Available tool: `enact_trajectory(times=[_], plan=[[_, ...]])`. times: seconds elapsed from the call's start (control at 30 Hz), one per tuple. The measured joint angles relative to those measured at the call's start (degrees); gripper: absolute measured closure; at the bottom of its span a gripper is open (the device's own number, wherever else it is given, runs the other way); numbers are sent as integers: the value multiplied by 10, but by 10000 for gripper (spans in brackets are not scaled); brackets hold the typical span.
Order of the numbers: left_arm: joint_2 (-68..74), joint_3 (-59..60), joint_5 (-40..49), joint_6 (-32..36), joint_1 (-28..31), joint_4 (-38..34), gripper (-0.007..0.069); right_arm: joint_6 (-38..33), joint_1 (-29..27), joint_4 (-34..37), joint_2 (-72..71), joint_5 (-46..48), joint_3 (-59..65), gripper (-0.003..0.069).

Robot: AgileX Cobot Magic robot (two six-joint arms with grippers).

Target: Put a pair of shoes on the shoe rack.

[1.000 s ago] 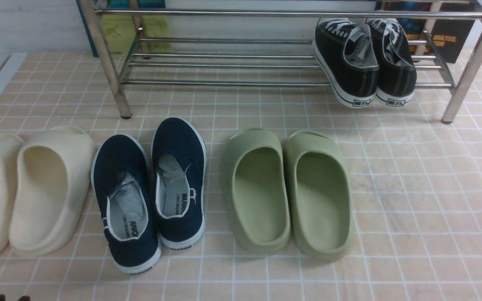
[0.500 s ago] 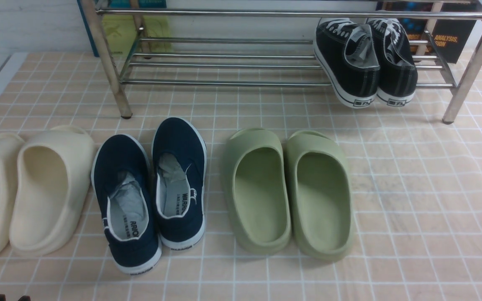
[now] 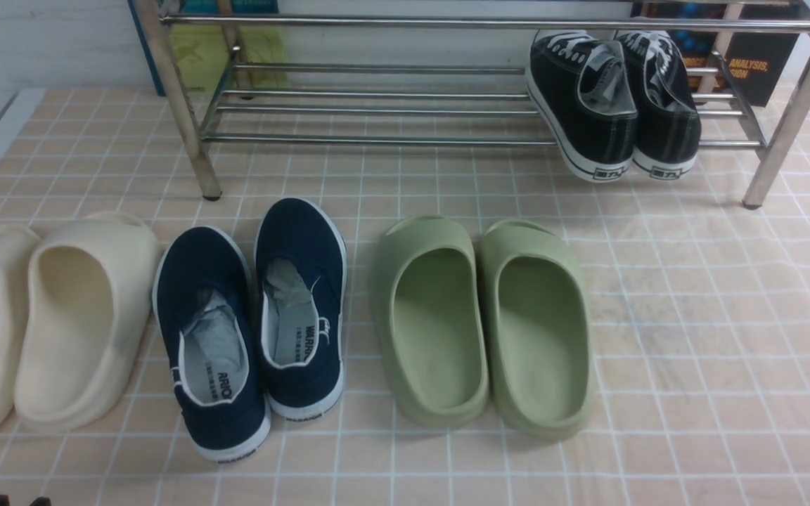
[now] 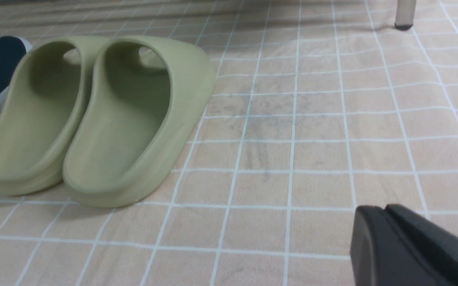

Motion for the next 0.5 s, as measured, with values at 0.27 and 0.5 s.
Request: enact_trajectory(times=[0.27, 0.5], plan=[[0, 0, 0, 0, 0, 1, 384, 0, 0, -4, 0, 8, -1, 618], [0, 0, 0, 0, 0, 1, 384, 0, 0, -39, 0, 3, -1, 606]])
